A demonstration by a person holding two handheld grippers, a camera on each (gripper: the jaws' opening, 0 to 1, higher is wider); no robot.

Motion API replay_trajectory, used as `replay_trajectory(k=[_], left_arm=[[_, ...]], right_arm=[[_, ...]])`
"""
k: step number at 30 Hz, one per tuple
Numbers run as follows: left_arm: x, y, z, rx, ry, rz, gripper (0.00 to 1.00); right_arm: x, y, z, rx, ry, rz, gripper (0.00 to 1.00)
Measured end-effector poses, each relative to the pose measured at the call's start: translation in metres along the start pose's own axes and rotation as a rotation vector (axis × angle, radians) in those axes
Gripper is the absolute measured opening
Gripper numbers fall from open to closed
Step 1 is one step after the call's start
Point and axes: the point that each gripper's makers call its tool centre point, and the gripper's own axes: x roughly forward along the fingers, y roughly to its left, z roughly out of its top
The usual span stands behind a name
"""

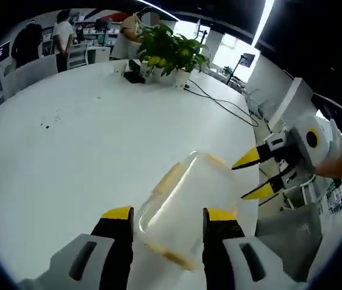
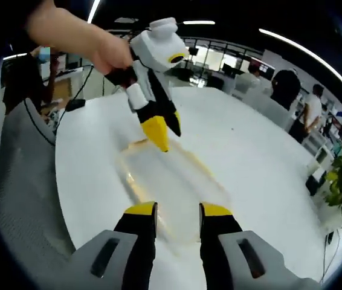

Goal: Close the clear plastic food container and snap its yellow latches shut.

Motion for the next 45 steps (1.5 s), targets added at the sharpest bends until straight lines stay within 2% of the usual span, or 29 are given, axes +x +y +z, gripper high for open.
replay_trajectory(k=[5, 7, 11, 15, 21, 23, 29, 32, 35, 45], left_arm=[[-0.009, 0.005, -0.005, -0.093, -0.080, 0.067, 0.39], [-0.010, 0.002, -0.007, -0.103, -0.102, 0.085, 0.39], [-0.012, 0.000, -0.010, -0.187, -0.162, 0.122, 0.39], [-0.012, 0.000, -0.019, -0.239, -0.186, 0.149, 0.38], [-0.018, 0.002, -0.033, -0.301, -0.218, 0.202, 0.37], [-0.019, 0.001, -0.036, -0.327, -0.231, 0.211, 0.37], [-0.014, -0.005, -0.045, -0.365, -0.244, 0.226, 0.36], [-0.010, -0.007, -0.047, -0.392, -0.243, 0.222, 0.36], [-0.008, -0.009, -0.048, -0.395, -0.235, 0.222, 0.35], [-0.006, -0.009, -0.047, -0.410, -0.237, 0.212, 0.33]], right_arm=[[0.002, -0.010, -0.002, 0.116, -0.007, -0.040, 0.24], [0.003, -0.015, -0.005, 0.181, -0.010, -0.059, 0.24], [0.004, -0.026, -0.010, 0.298, -0.019, -0.093, 0.25], [0.002, -0.032, -0.016, 0.328, -0.019, -0.113, 0.25], [0.003, -0.036, -0.025, 0.442, -0.030, -0.130, 0.25], [0.005, -0.037, -0.029, 0.450, -0.027, -0.134, 0.25], [0.009, -0.041, -0.032, 0.577, -0.060, -0.133, 0.25], [0.011, -0.041, -0.032, 0.668, -0.079, -0.120, 0.25], [0.012, -0.039, -0.032, 0.718, -0.091, -0.099, 0.24], [0.013, -0.039, -0.029, 0.720, -0.094, -0.087, 0.22]])
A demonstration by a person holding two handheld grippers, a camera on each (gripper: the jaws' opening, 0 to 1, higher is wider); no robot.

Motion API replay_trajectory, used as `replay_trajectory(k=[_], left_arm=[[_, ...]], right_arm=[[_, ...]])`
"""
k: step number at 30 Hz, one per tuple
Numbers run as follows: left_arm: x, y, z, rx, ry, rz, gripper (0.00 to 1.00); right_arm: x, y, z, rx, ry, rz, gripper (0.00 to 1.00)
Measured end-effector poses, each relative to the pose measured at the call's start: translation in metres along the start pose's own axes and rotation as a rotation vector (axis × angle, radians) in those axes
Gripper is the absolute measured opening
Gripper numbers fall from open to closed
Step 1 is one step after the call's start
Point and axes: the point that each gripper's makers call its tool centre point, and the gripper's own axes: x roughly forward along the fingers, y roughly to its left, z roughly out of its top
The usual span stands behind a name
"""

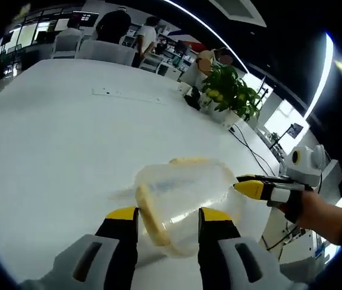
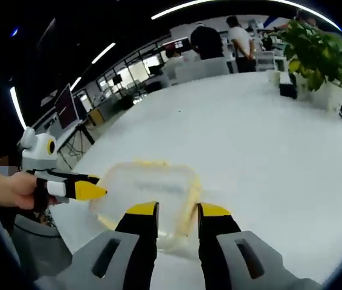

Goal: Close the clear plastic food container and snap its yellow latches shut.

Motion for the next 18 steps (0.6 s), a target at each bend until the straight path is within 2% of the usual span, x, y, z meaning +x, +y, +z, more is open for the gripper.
replay_trajectory(k=[9, 18], left_arm=[[0.000, 0.001, 0.001, 0.000, 0.011, -0.009, 0.32], [-0.015, 0.028, 0.005, -0.012, 0.010, 0.005, 0.32]], right_arm=[[0.001, 0.002, 0.000, 0.003, -0.003, -0.022, 0.22], [0.017, 0.030, 0.000, -0.001, -0.005, -0.027, 0.22]])
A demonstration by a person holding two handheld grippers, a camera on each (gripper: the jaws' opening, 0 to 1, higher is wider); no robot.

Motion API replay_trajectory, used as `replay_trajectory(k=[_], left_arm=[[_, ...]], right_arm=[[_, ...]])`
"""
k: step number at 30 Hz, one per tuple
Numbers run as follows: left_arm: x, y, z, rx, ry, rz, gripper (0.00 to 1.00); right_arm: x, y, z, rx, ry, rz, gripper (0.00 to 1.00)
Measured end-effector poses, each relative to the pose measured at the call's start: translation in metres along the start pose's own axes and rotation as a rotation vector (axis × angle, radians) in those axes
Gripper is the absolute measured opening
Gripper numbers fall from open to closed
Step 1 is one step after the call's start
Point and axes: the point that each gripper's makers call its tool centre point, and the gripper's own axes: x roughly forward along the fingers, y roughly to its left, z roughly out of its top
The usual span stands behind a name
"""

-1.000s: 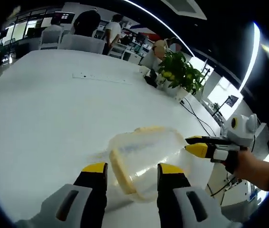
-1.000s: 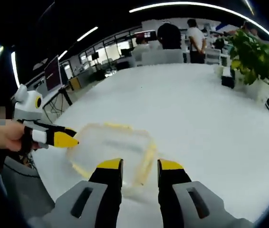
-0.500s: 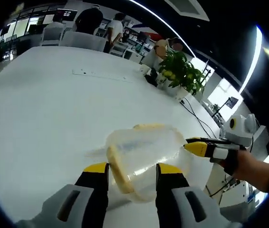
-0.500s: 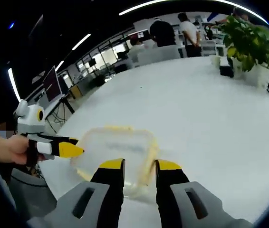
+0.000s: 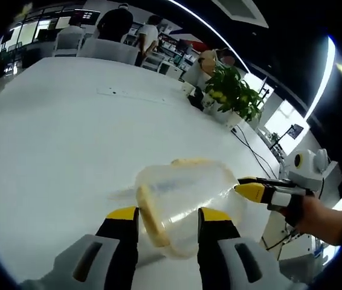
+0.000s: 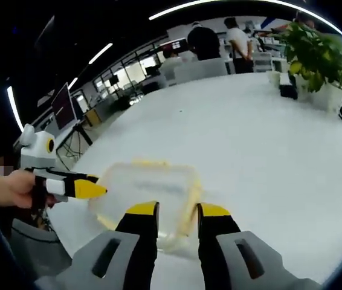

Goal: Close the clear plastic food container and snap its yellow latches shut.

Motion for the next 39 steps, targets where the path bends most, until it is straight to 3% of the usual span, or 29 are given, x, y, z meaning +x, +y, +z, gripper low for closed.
replay_trajectory(k=[7, 22, 30, 39], left_arm=[[-0.019, 0.033, 0.003, -0.029, -0.011, 0.033, 0.32], [-0.046, 0.085, 0.010, -0.090, -0.064, 0.077, 0.33], [-0.053, 0.109, 0.019, -0.104, -0.076, 0.094, 0.34], [-0.056, 0.120, 0.026, -0.114, -0.085, 0.119, 0.34]], right_arm=[[0.020, 0.030, 0.001, -0.012, 0.010, 0.014, 0.22], [0.055, 0.078, 0.004, -0.030, 0.039, 0.053, 0.21], [0.074, 0.096, 0.010, -0.041, 0.046, 0.066, 0.21], [0.088, 0.105, 0.018, -0.058, 0.058, 0.088, 0.20]])
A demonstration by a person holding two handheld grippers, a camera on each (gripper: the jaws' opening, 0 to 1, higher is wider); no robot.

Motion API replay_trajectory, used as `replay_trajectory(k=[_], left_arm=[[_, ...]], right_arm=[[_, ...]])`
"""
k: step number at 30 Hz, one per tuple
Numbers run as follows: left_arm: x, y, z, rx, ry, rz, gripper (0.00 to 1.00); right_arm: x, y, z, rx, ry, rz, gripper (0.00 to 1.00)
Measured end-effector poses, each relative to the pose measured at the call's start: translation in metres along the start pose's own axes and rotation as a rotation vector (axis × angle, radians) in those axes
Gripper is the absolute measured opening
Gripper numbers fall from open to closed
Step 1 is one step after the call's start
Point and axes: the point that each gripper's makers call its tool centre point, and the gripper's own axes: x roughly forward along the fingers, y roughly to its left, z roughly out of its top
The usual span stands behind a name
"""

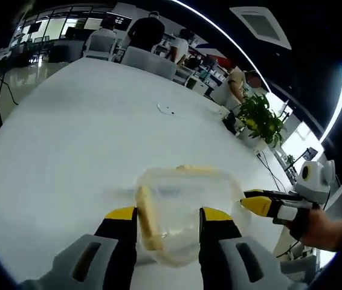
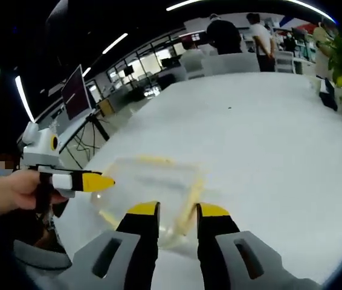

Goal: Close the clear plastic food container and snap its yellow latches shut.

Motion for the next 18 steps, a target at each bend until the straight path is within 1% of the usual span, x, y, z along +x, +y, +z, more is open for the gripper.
replay_trajectory(k=[8, 12, 13, 14, 15, 16, 18], left_arm=[[0.001, -0.001, 0.002, 0.003, -0.004, 0.006, 0.34], [0.001, -0.002, 0.004, 0.039, 0.000, 0.000, 0.36], [0.000, -0.003, 0.004, 0.059, 0.006, 0.000, 0.36], [0.000, -0.002, 0.005, 0.081, 0.007, 0.007, 0.38], [-0.001, -0.002, 0.005, 0.093, 0.004, 0.012, 0.42], [-0.002, -0.003, 0.005, 0.091, 0.003, 0.012, 0.45], [-0.004, -0.002, 0.006, 0.084, 0.001, 0.011, 0.46]], right_arm=[[0.002, -0.002, 0.003, -0.011, 0.001, 0.002, 0.19], [-0.001, -0.003, 0.003, -0.003, 0.001, 0.002, 0.18], [-0.003, -0.002, 0.004, -0.001, 0.000, 0.006, 0.18], [-0.005, 0.000, 0.006, -0.004, -0.009, 0.014, 0.20], [-0.006, 0.001, 0.008, -0.011, -0.017, 0.015, 0.24], [-0.008, 0.002, 0.010, -0.020, -0.019, 0.017, 0.27], [-0.011, 0.005, 0.010, -0.038, -0.017, 0.026, 0.31]])
